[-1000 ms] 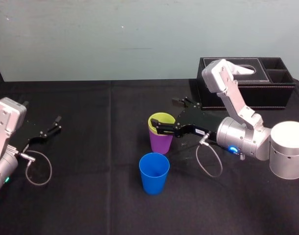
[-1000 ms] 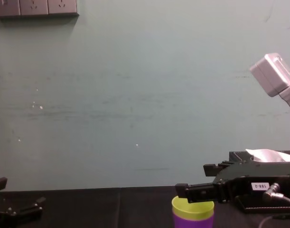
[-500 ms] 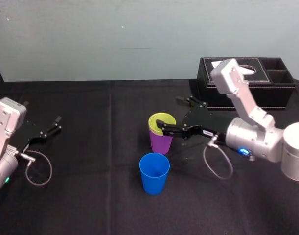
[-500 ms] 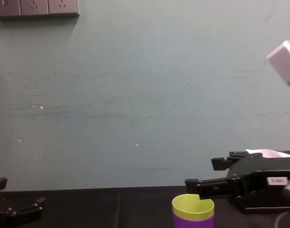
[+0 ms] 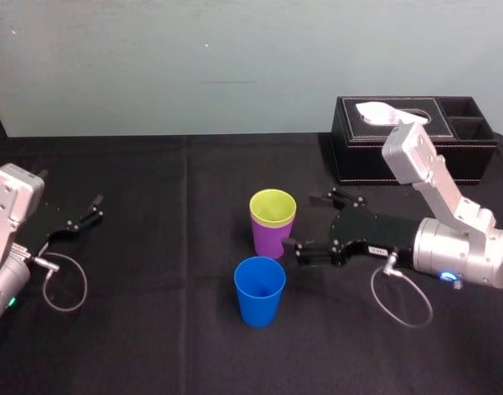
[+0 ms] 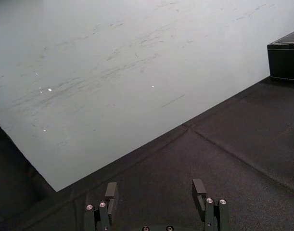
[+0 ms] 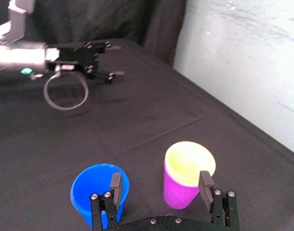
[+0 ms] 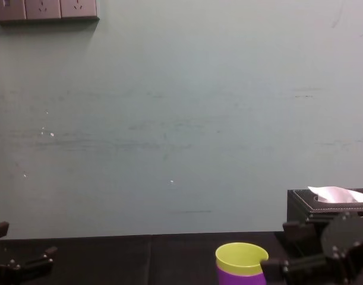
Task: Stack the three plastic cups sequentially using one hand.
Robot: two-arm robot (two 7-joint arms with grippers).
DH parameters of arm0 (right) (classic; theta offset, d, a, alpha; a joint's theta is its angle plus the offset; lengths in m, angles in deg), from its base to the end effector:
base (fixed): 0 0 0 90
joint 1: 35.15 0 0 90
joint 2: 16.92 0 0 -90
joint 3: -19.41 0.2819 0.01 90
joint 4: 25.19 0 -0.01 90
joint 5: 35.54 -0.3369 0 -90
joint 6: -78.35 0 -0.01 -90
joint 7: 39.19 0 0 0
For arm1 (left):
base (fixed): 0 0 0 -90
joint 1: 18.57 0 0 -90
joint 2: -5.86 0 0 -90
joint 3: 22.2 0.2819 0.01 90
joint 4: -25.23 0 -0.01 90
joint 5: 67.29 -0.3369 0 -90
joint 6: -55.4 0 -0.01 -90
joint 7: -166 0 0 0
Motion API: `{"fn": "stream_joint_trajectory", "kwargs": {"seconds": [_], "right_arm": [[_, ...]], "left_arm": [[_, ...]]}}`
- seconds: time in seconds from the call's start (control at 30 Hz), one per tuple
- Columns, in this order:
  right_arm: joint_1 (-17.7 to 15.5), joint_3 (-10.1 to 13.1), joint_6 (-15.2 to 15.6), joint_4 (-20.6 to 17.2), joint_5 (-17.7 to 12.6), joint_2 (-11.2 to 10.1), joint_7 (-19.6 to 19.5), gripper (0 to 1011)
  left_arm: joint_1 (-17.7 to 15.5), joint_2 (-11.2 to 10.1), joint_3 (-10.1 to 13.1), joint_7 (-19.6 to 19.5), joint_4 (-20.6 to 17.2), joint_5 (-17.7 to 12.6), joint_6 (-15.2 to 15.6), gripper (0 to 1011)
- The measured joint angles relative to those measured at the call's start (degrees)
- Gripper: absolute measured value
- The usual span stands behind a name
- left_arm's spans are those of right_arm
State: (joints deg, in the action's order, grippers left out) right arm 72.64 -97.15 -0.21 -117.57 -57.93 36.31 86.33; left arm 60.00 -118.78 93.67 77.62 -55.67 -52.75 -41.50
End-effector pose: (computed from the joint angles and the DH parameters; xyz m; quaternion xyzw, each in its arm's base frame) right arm 0.4013 -0.0388 -0.2070 -0.1670 -0.0386 -0.2897 0.9416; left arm 0.3833 0.0706 -0.3012 0.1416 -0.1324 0.5799 0.7913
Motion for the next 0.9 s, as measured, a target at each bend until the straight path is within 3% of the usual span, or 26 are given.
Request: {"fn": "stream_joint_trajectory", "kwargs": {"seconds": [0.2,0.5,0.9], "right_arm": [[0.5,-1.98,-3.33,1.51,-0.37,-2.13,4.29,1003],[1.78,-4.11,-6.25,4.43,-2.12,-3.43,8.92,1003],[4.3,-8.05,-7.31,8.91,-1.79,-3.19,12.09,1003]], "left_arm": [[0.0,0.0,0.0,0.0,0.0,0.0,0.0,1011],[0.0,0.0,0.0,0.0,0.0,0.0,0.0,1011],[0.0,0.0,0.0,0.0,0.0,0.0,0.0,1011]]}}
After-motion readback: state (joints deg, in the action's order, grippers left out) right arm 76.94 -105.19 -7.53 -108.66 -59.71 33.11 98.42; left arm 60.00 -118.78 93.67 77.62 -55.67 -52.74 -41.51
